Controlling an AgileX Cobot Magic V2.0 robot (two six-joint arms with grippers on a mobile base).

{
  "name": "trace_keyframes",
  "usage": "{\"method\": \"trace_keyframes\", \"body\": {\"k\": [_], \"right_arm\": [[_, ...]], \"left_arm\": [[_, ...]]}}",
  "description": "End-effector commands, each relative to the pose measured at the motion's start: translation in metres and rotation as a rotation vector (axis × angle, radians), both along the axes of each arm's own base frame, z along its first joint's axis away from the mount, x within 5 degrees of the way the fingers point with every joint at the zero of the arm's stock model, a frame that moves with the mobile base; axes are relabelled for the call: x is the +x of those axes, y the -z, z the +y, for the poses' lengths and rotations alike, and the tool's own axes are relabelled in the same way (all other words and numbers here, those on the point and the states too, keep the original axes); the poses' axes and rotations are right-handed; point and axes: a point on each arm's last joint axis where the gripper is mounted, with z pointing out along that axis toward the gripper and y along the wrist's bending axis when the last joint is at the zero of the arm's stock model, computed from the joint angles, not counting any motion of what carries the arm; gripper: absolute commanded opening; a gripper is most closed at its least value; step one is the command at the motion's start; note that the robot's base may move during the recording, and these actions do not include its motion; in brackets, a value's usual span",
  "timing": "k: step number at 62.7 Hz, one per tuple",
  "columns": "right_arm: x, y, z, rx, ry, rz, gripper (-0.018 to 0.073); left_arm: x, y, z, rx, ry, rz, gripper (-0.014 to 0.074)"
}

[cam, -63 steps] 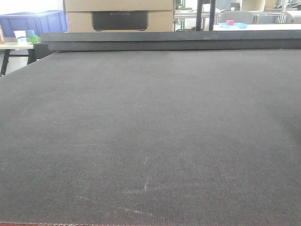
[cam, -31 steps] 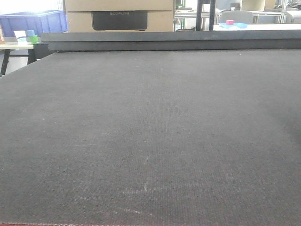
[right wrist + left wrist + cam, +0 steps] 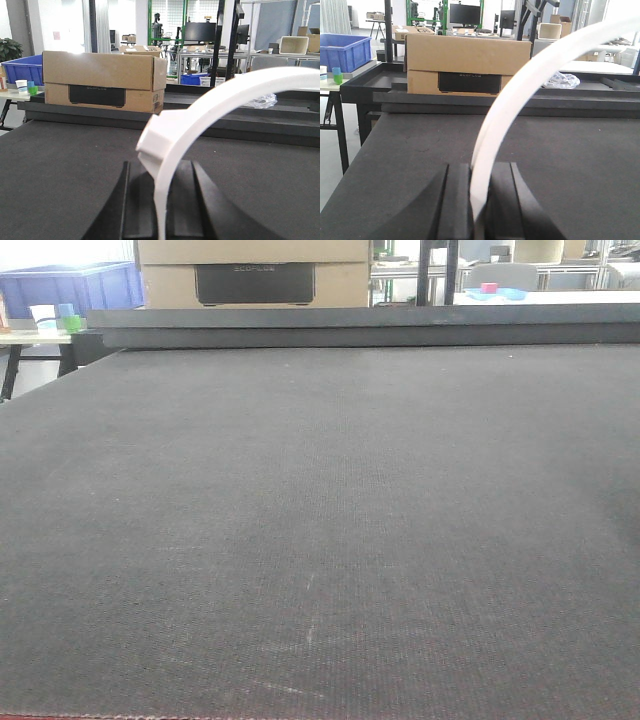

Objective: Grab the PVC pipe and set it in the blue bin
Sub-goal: 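Hold the pipe raised while the base turns away from the table, then carry the pipe in both grippers while driving past the red table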

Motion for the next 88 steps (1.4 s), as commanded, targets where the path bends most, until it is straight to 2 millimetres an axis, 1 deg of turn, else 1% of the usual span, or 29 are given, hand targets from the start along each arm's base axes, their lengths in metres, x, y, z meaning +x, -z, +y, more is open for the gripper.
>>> {"method": "trace_keyframes", "body": {"k": [1, 88], "right_arm": [[-0.0017, -0.0029, -0.0001, -0.013, 0.003, -0.033, -0.0167], [-0.0017, -0.0029, -0.0001, -0.013, 0.003, -0.033, -0.0167]], "left_arm": [[-0.0017, -0.0045, -0.0005, -0.011, 0.006, -0.035, -0.0111], [-0.0017, -0.0045, -0.0005, -0.011, 0.006, -0.035, -0.0111]]}}
